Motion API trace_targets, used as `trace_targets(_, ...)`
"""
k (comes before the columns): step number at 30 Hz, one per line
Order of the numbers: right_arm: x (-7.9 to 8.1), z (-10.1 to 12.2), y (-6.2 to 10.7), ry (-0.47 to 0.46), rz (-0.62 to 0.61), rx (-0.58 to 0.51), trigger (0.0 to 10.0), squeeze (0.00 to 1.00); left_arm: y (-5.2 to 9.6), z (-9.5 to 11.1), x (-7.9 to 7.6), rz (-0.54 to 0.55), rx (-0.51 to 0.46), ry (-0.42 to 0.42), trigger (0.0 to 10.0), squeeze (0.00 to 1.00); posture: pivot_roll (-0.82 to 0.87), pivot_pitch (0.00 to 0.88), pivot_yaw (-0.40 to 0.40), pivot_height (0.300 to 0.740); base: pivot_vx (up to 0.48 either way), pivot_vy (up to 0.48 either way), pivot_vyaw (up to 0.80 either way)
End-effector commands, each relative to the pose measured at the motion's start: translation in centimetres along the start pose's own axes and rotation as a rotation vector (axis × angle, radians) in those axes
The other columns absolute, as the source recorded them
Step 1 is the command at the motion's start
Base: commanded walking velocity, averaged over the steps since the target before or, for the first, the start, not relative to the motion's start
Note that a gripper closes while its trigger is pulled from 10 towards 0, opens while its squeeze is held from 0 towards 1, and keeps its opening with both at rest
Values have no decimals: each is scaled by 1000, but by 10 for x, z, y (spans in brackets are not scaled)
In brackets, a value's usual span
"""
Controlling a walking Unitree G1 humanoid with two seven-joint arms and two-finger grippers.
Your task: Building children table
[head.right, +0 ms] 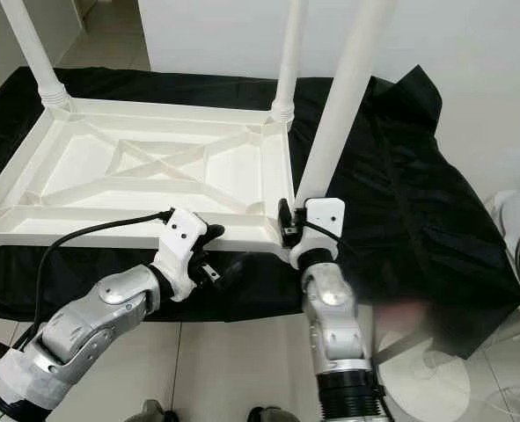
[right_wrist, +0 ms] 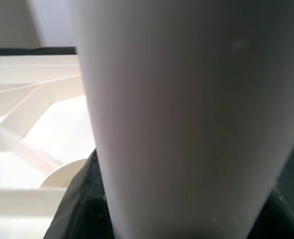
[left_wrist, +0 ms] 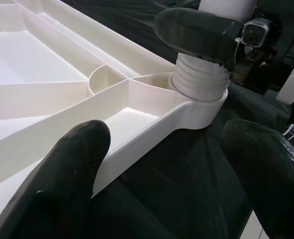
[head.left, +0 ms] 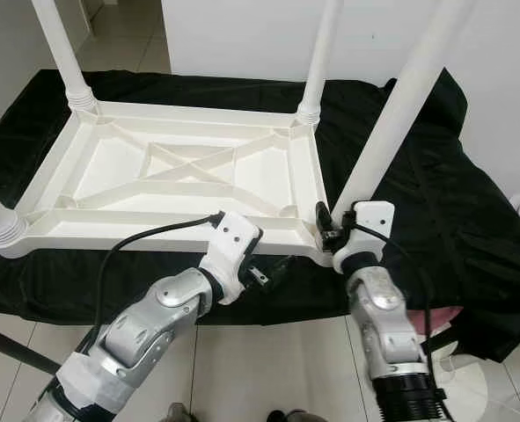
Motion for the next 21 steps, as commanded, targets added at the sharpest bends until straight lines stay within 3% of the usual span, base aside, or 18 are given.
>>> trace_targets(1, -16, -19, 8, -2, -118, 75, 10000, 0, 1, 2, -18, -208, -31, -17, 10000, 0, -1, 75, -37, 740, 0, 0, 0)
trace_targets(7, -15, -13, 10, -56, -119, 44, 10000, 0, 0, 1, -15, -198, -25, -39, 10000, 0, -8, 65, -29, 740, 0, 0, 0)
trace_targets(15, -16, -2, 9, -41, -87, 2, 10000, 0, 0, 1, -14, -201, -28, -45, 10000, 0, -10, 61, -31, 740, 0, 0, 0)
trace_targets(16, -18, -1, 9, -36, -73, -4, 10000, 529, 0, 1, -15, -199, -28, -44, 10000, 0, -8, 61, -31, 740, 0, 0, 0)
trace_targets(17, -18, -1, 9, -36, -73, -4, 10000, 529, 0, 1, -15, -199, -28, -44, 10000, 0, -8, 61, -31, 740, 0, 0, 0)
trace_targets(18, -18, 1, 8, -35, -44, -18, 10000, 1000, 0, 1, -15, -196, -29, -42, 10000, 0, -7, 61, -33, 740, 0, 0, 0)
trace_targets(21, -21, 3, 8, -12, -11, -34, 10000, 1000, 0, 1, -15, -191, -29, -41, 10000, 0, -9, 61, -32, 740, 0, 0, 0)
Point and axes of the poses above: a point about 5 cm out from each wrist's last joint towards the gripper, its own y axis pointing back from the gripper into the wrist, its own z axis along the axis of the wrist's last joint, x = y × z, the point moved 3 cm from there along -y, pointing out of the wrist towards the gripper, and after that the axes turned 9 degrees about -y, right-handed, at the moved point
